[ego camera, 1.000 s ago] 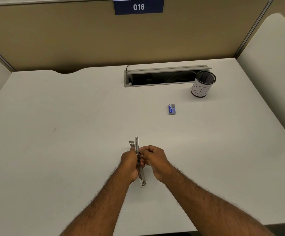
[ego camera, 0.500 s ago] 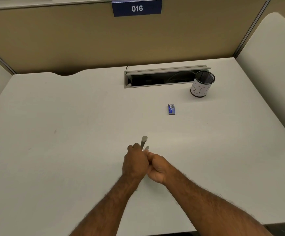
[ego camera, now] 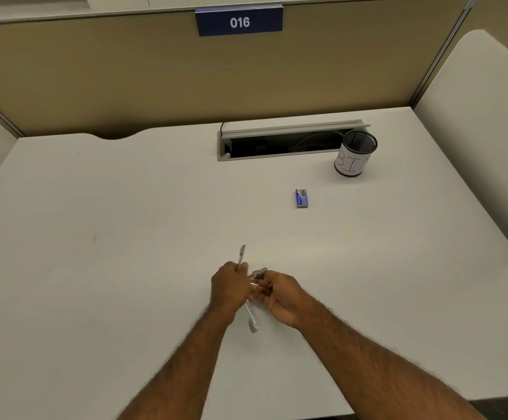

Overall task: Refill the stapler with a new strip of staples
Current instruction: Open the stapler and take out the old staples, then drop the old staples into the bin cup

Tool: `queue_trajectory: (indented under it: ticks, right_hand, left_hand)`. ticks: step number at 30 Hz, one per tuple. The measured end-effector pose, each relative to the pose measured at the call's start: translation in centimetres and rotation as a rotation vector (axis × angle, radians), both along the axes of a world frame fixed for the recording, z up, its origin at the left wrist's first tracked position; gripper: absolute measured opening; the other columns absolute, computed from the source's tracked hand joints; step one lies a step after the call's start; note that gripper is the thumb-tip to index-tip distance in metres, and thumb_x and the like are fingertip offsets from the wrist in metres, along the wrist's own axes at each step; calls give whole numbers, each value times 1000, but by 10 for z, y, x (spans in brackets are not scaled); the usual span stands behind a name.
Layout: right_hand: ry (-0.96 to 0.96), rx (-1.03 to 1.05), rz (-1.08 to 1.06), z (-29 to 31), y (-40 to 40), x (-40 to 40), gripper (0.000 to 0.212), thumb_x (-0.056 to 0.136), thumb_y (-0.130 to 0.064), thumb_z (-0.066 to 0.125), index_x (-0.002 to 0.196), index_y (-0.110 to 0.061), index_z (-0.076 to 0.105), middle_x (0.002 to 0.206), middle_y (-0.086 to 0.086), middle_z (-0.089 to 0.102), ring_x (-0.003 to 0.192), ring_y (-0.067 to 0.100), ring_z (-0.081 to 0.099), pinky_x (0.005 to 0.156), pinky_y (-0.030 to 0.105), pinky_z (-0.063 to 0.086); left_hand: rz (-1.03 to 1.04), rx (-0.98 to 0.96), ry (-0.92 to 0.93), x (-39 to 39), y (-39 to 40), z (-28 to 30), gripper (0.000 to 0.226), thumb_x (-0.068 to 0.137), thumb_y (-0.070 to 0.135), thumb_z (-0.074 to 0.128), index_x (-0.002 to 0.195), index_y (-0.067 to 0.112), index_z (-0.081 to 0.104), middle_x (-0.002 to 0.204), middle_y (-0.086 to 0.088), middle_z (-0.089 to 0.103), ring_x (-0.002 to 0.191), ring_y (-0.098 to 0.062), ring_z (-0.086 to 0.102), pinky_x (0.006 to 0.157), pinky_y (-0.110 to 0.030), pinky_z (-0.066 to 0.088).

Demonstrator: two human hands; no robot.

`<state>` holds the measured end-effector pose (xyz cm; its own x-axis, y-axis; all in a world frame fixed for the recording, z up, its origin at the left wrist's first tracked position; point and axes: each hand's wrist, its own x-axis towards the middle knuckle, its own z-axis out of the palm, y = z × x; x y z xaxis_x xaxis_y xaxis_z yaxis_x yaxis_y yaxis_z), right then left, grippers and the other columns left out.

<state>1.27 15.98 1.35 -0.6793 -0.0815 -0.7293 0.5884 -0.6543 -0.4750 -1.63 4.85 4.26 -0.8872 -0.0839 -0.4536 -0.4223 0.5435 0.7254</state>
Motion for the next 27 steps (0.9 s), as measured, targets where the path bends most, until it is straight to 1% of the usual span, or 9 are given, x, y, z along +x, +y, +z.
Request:
queue_trajectory:
  ticks: [1,2,4,7,10,13,18,24,27]
  right_hand:
    - [-3,15,-2,-2,2,-1,24,89,5,38,88,5,62,77,15,70,70,23,67,80,34,57]
    - [-9,29,-11,-3,4,-2,22,91,1,40,94,7,62,87,18,69,79,25,67,83,33,56]
    - [-13,40,-34,-5,9,-3,26,95,-5,40,102,8,61,101,23,65,90,29,66,83,32,56]
    - [16,-7,-72,-3,17,-6,27,96,-2,36,106,8,60,110,26,64,99,32,66,81,31,55]
    - [44,-86,-93,1,25,-10,32,93,4,32,108,9,59,117,28,62,105,33,65,81,31,57]
    - [85,-159,-91,4,32,-15,31,93,6,34,112,9,58,119,27,63,104,31,68,78,29,60]
    - [136,-234,-52,5,43,-22,29,96,6,38,117,9,58,112,25,69,102,30,70,77,28,60]
    - [185,-188,28,5,52,-30,36,93,14,34,122,7,55,124,25,63,113,30,65,92,31,56]
    - [201,-138,56,5,54,-34,32,96,11,38,122,6,56,125,24,63,114,28,64,92,30,56]
  left_hand:
    - [94,126,-75,-2,-4,-4,31,98,25,45,91,-2,61,67,-11,63,48,-19,60,53,-29,51]
    - [204,273,-155,-5,-7,-8,29,99,22,45,91,-2,61,62,-10,59,43,-16,54,48,-27,49]
    - [427,534,-310,-9,-12,-11,24,101,16,44,92,0,59,64,-9,53,46,-14,48,41,-21,47]
    - [612,744,-443,-16,-16,-16,21,101,10,42,90,0,56,76,-13,55,54,-15,45,35,-16,44]
    - [644,881,-540,-18,-17,-19,20,100,11,44,93,-1,58,81,-12,58,49,-12,49,35,-15,45]
    - [622,959,-589,-21,-16,-21,26,100,18,45,91,0,61,78,-9,59,35,-10,52,34,-17,46]
    - [592,999,-603,-25,-14,-25,34,102,24,42,92,-2,60,72,-6,52,33,-8,51,35,-16,47]
    - [582,966,-599,-33,-8,-26,34,102,25,41,94,-3,61,70,-6,51,33,-7,50,35,-16,47]
    - [586,956,-597,-37,-6,-26,34,102,25,42,96,-3,61,71,-7,51,34,-7,51,34,-17,47]
